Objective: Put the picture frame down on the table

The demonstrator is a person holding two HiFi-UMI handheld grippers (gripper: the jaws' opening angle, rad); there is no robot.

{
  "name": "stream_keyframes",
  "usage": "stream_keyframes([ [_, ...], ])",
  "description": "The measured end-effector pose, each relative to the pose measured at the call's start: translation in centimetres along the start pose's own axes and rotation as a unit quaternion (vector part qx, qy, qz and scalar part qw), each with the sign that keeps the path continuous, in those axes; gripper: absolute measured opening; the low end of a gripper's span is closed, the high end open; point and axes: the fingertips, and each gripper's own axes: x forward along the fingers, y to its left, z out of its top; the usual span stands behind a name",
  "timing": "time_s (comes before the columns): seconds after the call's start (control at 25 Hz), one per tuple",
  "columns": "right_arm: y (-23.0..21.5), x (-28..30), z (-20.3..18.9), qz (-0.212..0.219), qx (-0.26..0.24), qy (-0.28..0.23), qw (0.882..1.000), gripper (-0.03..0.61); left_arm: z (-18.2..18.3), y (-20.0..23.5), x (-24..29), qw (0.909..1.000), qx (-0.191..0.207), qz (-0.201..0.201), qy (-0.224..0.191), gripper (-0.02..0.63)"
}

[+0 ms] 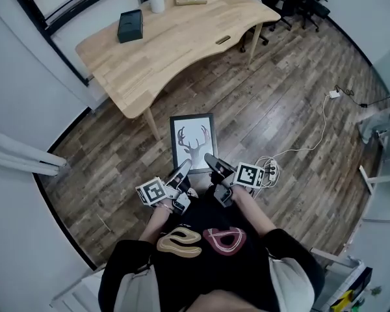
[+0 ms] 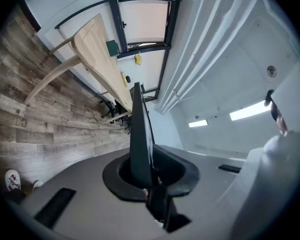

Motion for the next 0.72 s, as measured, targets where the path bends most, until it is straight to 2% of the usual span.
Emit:
stream_keyframes([
  [0.08,0.4,1.7,0.5,-0.009,-0.011,0.000,1.000,0.078,1.7,0.4,0.0,0.9999,-0.010,-0.002,0.001,0.049],
  [0.16,0.2,1.4,0.4,-0.029,-0.015,0.002,0.999,0.078,1.7,0.2,0.0,0.9998,-0.016,-0.007,-0.003,0.048],
  [0.28,0.5,2.8,0.4,-0.018,-0.015,0.014,1.000,0.078,2.6,0.5,0.0,0.9980,-0.057,-0.022,-0.012,0.046],
  [0.56,-0.4,5.1,1.7,-0.033,-0.013,0.036,0.999,0.083,4.8,1.9,0.8,0.9991,-0.037,-0.001,-0.023,0.044],
  [0.72,-1.1,6.6,2.5,-0.029,-0.016,0.047,0.998,0.086,6.0,2.5,1.5,0.9985,-0.041,0.005,-0.036,0.044],
])
